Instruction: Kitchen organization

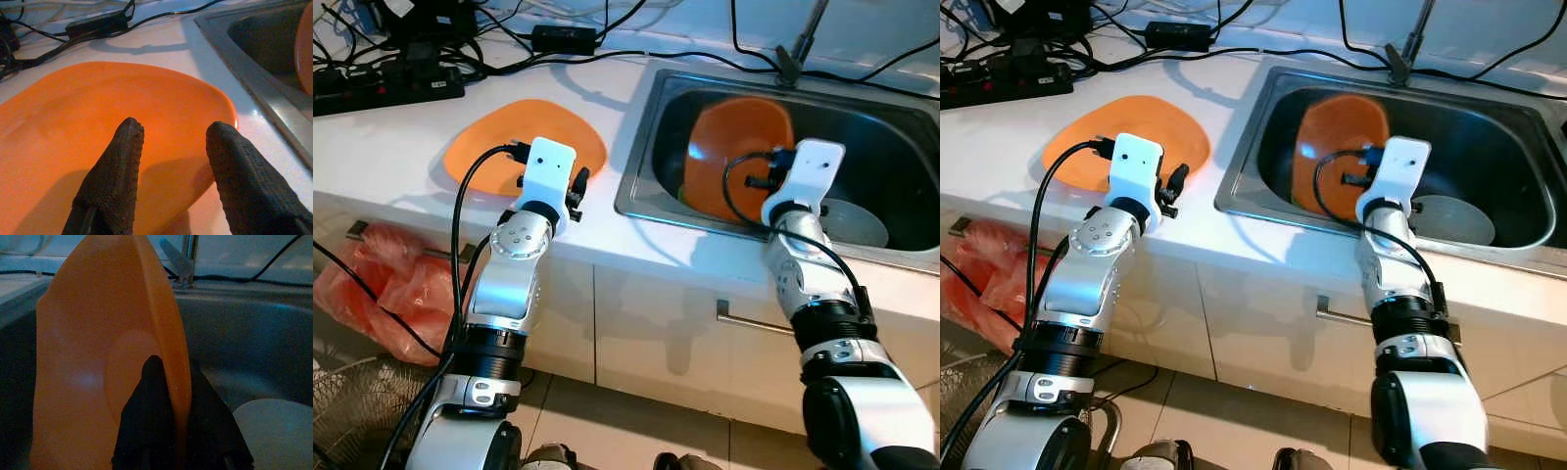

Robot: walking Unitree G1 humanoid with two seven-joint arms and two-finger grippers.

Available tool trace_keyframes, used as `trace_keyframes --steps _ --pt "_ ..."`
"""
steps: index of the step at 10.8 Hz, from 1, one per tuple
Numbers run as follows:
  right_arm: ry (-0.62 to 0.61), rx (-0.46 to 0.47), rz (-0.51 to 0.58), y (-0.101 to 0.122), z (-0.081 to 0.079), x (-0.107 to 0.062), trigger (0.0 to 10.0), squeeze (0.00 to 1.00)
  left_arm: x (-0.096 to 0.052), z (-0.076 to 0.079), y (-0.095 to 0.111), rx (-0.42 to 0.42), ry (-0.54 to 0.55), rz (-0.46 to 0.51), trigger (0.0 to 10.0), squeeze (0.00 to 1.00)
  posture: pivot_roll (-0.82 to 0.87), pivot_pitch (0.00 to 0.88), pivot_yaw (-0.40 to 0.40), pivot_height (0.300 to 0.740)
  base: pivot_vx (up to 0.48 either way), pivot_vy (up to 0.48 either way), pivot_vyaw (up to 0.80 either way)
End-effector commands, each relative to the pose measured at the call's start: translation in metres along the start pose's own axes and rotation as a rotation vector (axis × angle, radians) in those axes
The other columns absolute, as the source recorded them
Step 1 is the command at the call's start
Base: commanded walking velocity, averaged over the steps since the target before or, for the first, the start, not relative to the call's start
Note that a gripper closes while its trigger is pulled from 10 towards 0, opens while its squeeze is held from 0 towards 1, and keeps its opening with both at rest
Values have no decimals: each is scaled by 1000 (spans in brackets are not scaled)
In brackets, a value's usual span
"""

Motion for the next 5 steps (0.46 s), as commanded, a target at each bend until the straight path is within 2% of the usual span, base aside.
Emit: trace_keyframes --steps 1,2,3,4,5 --pt "7 -70 51 9 1 1 10000 0 -2 6 -8 -13 -21 -30 10000 0 76 91 -45 740 0 0 0" --pt "49 -153 70 7 -8 -1 10000 0 -2 8 -3 -21 -26 -16 10000 0 76 91 -45 740 0 0 0" --pt "76 -171 54 1 -13 -2 10000 0 -3 9 -1 -28 -30 -13 10000 0 80 88 -46 740 0 0 0" --pt "98 -186 46 -3 -18 -3 10000 239 -3 9 -1 -30 -30 -14 10000 0 80 87 -46 740 0 0 0" --pt "103 -205 34 -7 -20 -4 10000 561 -3 9 0 -32 -30 -13 10000 0 80 87 -46 740 0 0 0"
Point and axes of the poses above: a point about 5 cm out from each wrist's last joint towards the gripper, its own x axis pointing out of the wrist towards the gripper, its own y axis along the axis of the wrist's last joint, z = x × y, the point moved 6 cm from there along x, pointing out of the wrist towards the gripper, and after that the axes turned 13 degrees about -x, right-handed, at the moved point
